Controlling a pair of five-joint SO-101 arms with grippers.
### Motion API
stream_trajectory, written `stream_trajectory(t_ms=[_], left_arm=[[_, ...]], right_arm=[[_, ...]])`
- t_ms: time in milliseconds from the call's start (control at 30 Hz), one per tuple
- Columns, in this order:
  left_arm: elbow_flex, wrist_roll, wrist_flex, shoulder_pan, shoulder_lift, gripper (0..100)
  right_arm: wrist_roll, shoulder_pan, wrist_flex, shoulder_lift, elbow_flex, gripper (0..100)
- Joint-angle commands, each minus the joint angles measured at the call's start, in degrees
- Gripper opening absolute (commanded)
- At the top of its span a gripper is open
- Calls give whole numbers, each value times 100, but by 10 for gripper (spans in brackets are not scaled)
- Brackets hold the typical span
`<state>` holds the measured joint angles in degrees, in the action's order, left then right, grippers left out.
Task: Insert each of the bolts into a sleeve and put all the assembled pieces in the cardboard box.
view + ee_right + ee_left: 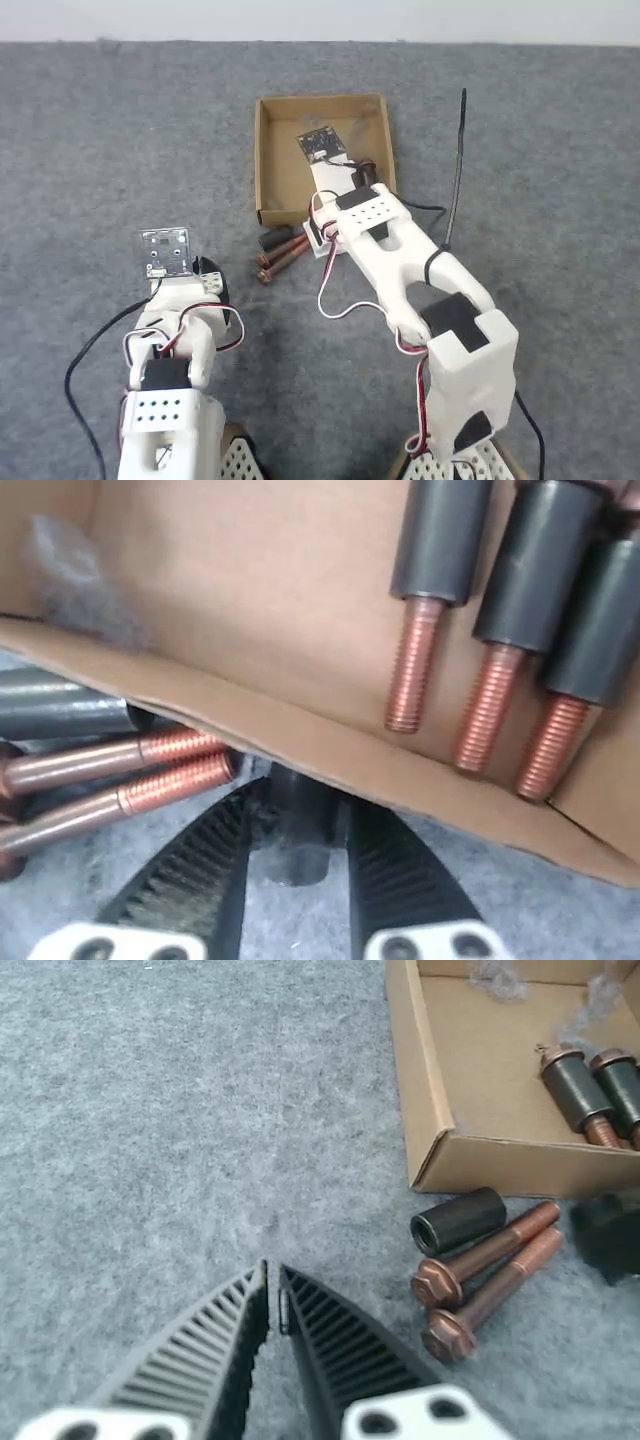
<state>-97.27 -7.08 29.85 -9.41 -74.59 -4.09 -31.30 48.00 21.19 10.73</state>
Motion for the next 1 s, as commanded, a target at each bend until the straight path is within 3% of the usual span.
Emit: stream_trajectory(t_ms=[0, 367, 533, 967], left_arm=[[48, 79, -97, -35, 18, 12], [48, 79, -97, -35, 18, 12], [48, 79, -105, -35, 18, 12], [48, 79, -105, -18, 18, 12]], right_arm=[[-35, 136, 57, -119, -308, 7], [9, 690, 1534, -1218, -123, 7], [651, 998, 1490, -1868, 695, 7], [1020, 1587, 971, -3073, 2673, 7]])
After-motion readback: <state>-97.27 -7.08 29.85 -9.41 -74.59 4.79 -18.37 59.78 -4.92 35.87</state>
